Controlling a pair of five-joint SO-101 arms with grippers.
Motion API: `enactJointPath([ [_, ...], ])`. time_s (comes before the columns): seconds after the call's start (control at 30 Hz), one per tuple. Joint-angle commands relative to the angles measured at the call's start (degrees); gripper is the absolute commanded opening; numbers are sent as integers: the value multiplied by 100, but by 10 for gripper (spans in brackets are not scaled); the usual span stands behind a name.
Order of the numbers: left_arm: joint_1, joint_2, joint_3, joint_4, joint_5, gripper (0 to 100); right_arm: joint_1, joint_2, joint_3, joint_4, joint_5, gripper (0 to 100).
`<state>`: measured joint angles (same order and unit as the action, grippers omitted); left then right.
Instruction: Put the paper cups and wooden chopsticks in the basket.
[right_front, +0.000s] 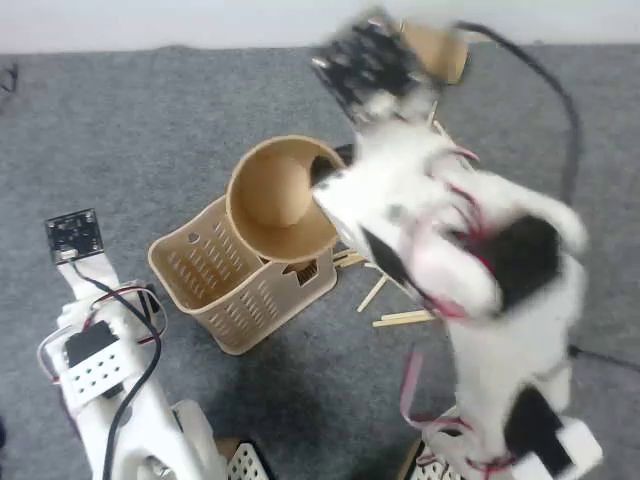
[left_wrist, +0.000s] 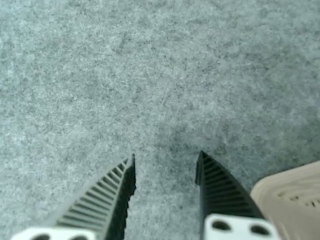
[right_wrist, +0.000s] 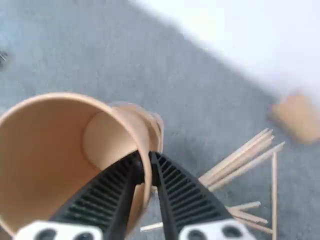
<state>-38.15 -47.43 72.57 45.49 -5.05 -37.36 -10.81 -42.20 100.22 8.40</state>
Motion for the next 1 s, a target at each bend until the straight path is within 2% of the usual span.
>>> enactJointPath([
  [0.0,26,-70,-31,-105,-35,188,-31,505,-176,-57,-53,7],
  [0.3,26,-70,-31,-114,-35,188,593,1358,-176,-119,-88,16],
  [0.37,26,-70,-31,-114,-35,188,611,1332,-185,-101,-88,83],
  [0.5,123,-70,-31,-114,-44,188,576,1156,-211,-110,-62,297],
  [0.57,123,-70,-31,-114,-44,188,567,963,-211,-180,0,342],
  [0.9,114,-70,-31,-114,-44,188,558,620,-211,-277,1143,206],
  [0.97,114,-70,-31,-114,-44,188,629,690,-176,-268,1266,152],
])
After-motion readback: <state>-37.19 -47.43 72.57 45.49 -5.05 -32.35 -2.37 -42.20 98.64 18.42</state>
